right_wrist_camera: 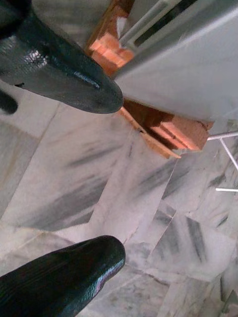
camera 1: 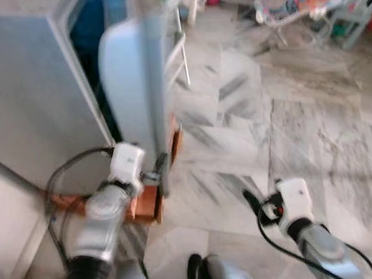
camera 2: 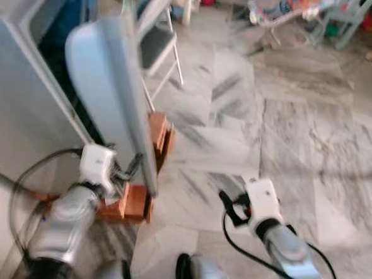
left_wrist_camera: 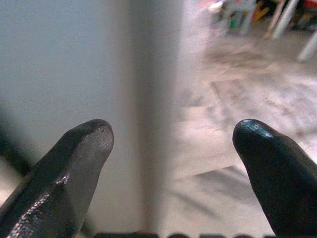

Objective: Restocking fridge

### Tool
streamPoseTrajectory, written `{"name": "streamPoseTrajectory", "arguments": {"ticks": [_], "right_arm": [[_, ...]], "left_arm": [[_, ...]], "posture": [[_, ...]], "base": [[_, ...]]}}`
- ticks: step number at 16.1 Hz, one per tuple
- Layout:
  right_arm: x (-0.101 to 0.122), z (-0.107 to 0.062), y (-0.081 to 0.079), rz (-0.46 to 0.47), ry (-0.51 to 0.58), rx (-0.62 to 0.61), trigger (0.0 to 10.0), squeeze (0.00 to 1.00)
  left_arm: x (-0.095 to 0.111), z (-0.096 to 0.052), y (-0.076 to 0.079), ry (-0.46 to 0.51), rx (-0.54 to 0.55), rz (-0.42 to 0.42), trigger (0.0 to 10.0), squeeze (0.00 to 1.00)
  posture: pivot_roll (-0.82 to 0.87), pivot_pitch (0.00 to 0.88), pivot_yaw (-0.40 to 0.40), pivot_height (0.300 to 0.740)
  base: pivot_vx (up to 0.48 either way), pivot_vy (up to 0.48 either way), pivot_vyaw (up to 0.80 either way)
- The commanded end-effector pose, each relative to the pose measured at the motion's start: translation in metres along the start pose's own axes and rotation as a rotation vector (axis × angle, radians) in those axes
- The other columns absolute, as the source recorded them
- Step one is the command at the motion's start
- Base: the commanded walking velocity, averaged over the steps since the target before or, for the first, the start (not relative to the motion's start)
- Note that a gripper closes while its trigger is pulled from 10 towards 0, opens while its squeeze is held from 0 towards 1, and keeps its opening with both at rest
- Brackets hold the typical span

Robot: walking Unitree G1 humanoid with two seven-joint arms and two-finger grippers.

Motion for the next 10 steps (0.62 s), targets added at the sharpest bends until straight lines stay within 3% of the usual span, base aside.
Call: {"name": "streamPoseTrajectory", "arguments": {"ticks": [1, 6, 8, 10], "right_arm": [[-0.004, -0.001, 0.001, 0.006, -0.012, -0.004, 10.0, 0.00], [-0.005, -0.001, 0.002, -0.002, -0.024, -0.003, 10.0, 0.00], [0.005, 0.003, 0.006, -0.011, 0.009, -0.039, 10.0, 0.00], [0.013, 0.008, 0.007, -0.007, 0.037, -0.055, 10.0, 0.00]], "left_arm": [[-0.004, -0.002, -0.005, -0.018, 0.012, 0.014, 10.0, 0.00], [-0.013, -0.017, -0.020, -0.046, 0.129, 0.029, 10.0, 0.00], [-0.022, -0.035, -0.045, -0.071, 0.304, 0.009, 10.0, 0.00], [-0.026, -0.037, -0.052, -0.082, 0.339, -0.013, 10.0, 0.00]], "posture": [[0.07, 0.162, -0.090, 0.740], [0.07, 0.161, -0.092, 0.740], [0.07, 0.164, -0.081, 0.740], [0.08, 0.164, -0.087, 0.740]], "base": [[0.000, 0.000, 0.00], [0.000, 0.000, 0.00], [0.000, 0.000, 0.00], [0.000, 0.000, 0.00]]}}
Point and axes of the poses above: a point about 5 cm out from each wrist's last joint towards the gripper, its own z axis pointing out of the wrist towards the gripper, its own x axis along the axis of the wrist's last joint, y = z × x, the point moved 4 cm from there along z, pointing out of the wrist towards the gripper, and after that the axes turned 5 degrees about z, right-handed, at the moved point
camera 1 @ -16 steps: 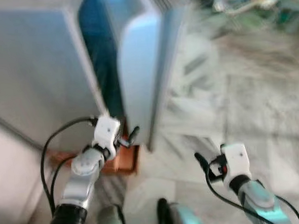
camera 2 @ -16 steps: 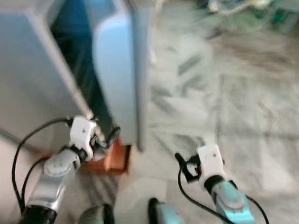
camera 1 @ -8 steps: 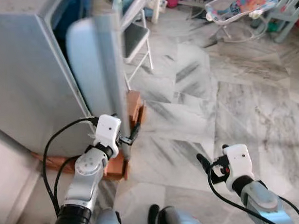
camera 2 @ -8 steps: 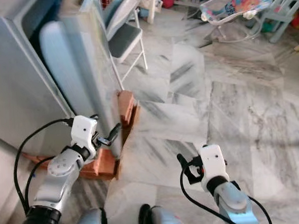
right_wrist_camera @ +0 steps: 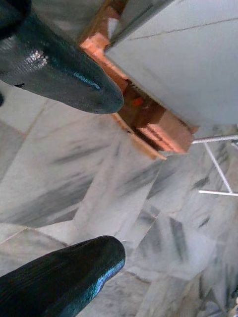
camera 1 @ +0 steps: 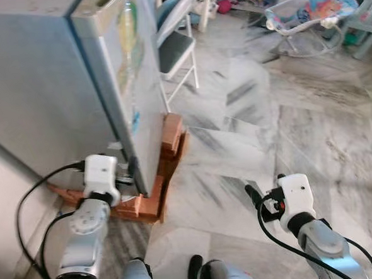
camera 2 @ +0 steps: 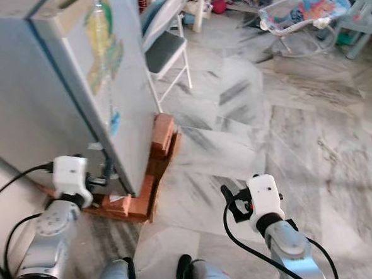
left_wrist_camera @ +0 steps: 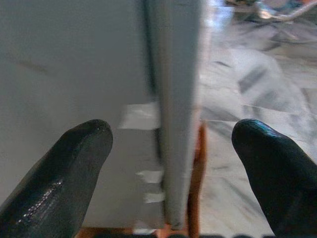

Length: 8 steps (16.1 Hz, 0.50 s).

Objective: Restocking fridge

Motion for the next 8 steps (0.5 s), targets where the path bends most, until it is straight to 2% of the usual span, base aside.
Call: {"name": "streamPoseTrajectory", "arguments": {"ticks": [1, 4, 6, 8], "right_arm": [[-0.001, 0.001, 0.005, -0.001, -0.012, -0.025, 10.0, 0.00], [-0.004, 0.002, -0.001, 0.002, -0.044, 0.000, 10.0, 0.00], [-0.014, -0.002, -0.008, -0.004, -0.115, 0.051, 10.0, 0.00], [-0.020, -0.004, -0.007, -0.005, -0.135, 0.046, 10.0, 0.00]], "left_arm": [[0.002, 0.005, 0.004, 0.004, -0.015, -0.006, 10.0, 0.00], [0.017, 0.025, 0.004, 0.034, -0.030, -0.012, 10.0, 0.00], [0.034, 0.040, 0.012, 0.068, -0.099, -0.038, 10.0, 0.00], [0.039, 0.044, 0.019, 0.072, -0.139, -0.048, 10.0, 0.00]], "posture": [[0.08, 0.165, -0.089, 0.740], [0.07, 0.165, -0.097, 0.740], [0.06, 0.164, -0.098, 0.740], [0.06, 0.166, -0.099, 0.740]], "base": [[0.000, 0.000, 0.00], [0.000, 0.000, 0.00], [0.000, 0.000, 0.00], [0.000, 0.000, 0.00]]}}
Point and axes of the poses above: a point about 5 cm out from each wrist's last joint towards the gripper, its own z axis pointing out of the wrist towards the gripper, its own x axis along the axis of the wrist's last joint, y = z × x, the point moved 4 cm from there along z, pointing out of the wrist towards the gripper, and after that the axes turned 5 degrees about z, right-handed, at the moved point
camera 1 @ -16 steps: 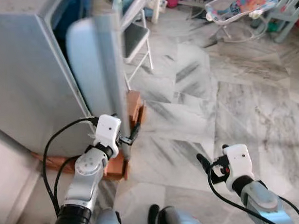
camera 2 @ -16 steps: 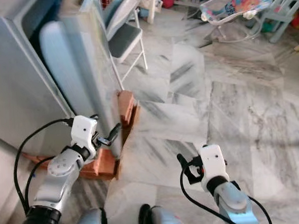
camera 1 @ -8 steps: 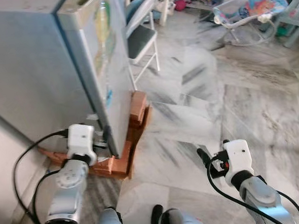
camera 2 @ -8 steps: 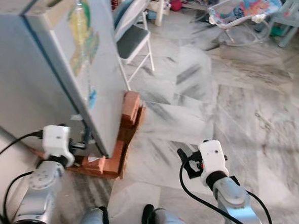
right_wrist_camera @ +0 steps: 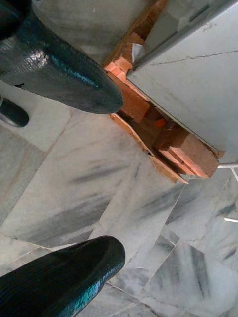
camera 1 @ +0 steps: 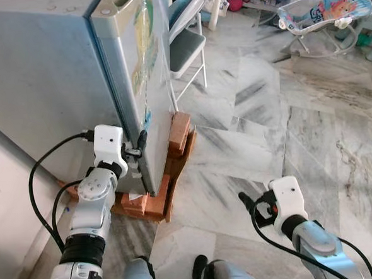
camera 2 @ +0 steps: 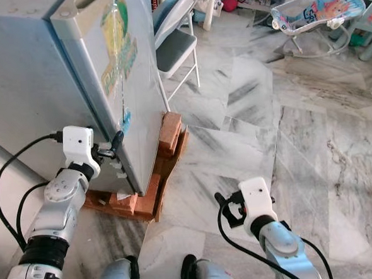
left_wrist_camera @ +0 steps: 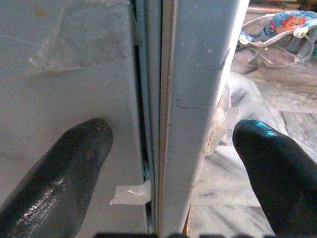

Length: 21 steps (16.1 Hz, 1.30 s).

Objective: Restocking fridge

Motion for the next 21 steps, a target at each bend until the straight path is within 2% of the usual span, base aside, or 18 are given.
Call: {"name": "streamPoseTrajectory", "arguments": {"ticks": [1, 2, 5, 7, 11, 13, 16, 18, 21], "right_arm": [[-0.005, -0.003, 0.003, -0.006, -0.022, -0.008, 10.0, 0.00], [-0.004, -0.002, 0.003, -0.007, -0.022, -0.006, 10.0, 0.00], [-0.006, -0.002, 0.001, -0.006, -0.044, 0.008, 10.0, 0.00], [-0.007, -0.002, 0.000, -0.007, -0.050, 0.012, 10.0, 0.00], [-0.006, -0.003, -0.002, -0.020, -0.056, 0.025, 10.0, 0.00], [-0.008, -0.005, -0.003, -0.025, -0.062, 0.032, 10.0, 0.00], [-0.010, -0.005, -0.003, -0.023, -0.066, 0.029, 10.0, 0.00], [-0.011, -0.006, -0.003, -0.018, -0.070, 0.031, 10.0, 0.00], [-0.013, -0.005, -0.003, -0.016, -0.075, 0.037, 10.0, 0.00]], "left_arm": [[-0.003, 0.003, 0.012, -0.017, -0.058, -0.022, 10.0, 0.00], [-0.003, 0.003, 0.014, -0.018, -0.069, -0.022, 10.0, 0.00], [-0.007, 0.001, 0.035, -0.029, -0.175, -0.040, 10.0, 0.00], [-0.007, 0.004, 0.033, -0.020, -0.147, -0.012, 10.0, 0.00], [-0.003, 0.020, 0.006, -0.060, 0.000, 0.038, 10.0, 0.00], [0.007, 0.028, -0.002, -0.044, 0.014, 0.047, 10.0, 0.00], [0.001, 0.027, -0.004, -0.073, 0.008, 0.063, 10.0, 0.00], [-0.019, 0.019, 0.005, -0.134, -0.039, 0.056, 10.0, 0.00], [-0.022, 0.015, 0.007, -0.125, -0.037, 0.048, 10.0, 0.00]], "posture": [[0.06, 0.166, -0.099, 0.740], [0.06, 0.166, -0.099, 0.740], [0.05, 0.170, -0.102, 0.740], [0.05, 0.170, -0.104, 0.740], [0.05, 0.168, -0.102, 0.740], [0.04, 0.165, -0.097, 0.740], [0.04, 0.166, -0.090, 0.740], [0.04, 0.166, -0.089, 0.740], [0.04, 0.171, -0.096, 0.740]], "base": [[0.000, 0.000, 0.00], [0.000, 0.000, 0.00], [0.000, 0.000, 0.00], [0.000, 0.000, 0.00], [0.000, 0.000, 0.00], [0.000, 0.000, 0.00], [0.000, 0.000, 0.00], [0.000, 0.000, 0.00], [0.000, 0.000, 0.00]]}}
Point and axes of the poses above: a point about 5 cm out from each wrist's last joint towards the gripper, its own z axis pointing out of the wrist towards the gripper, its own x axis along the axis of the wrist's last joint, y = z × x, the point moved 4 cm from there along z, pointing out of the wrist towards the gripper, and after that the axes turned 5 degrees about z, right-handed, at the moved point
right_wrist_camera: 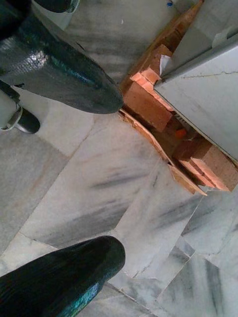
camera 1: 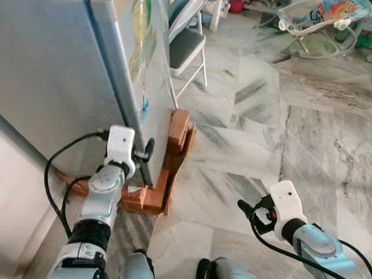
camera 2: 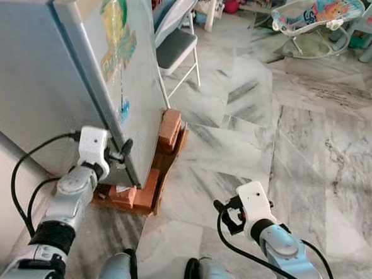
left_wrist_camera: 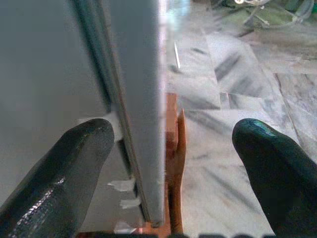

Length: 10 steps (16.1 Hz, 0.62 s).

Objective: Restocking fridge

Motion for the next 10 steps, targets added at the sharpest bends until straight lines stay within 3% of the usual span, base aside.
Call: {"name": "streamPoseTrajectory", "arguments": {"ticks": [1, 10], "right_arm": [[-0.001, 0.000, 0.000, -0.004, -0.010, 0.004, 10.0, 0.00], [0.000, 0.000, -0.001, -0.016, -0.008, 0.005, 10.0, 0.00]], "left_arm": [[0.004, 0.002, 0.001, 0.016, -0.004, -0.003, 10.0, 0.00], [0.034, 0.019, 0.004, 0.080, -0.032, -0.008, 10.0, 0.00]], "posture": [[0.04, 0.172, -0.097, 0.740], [0.03, 0.170, -0.096, 0.740]], "base": [[0.000, 0.000, 0.00], [0.000, 0.000, 0.00]]}}
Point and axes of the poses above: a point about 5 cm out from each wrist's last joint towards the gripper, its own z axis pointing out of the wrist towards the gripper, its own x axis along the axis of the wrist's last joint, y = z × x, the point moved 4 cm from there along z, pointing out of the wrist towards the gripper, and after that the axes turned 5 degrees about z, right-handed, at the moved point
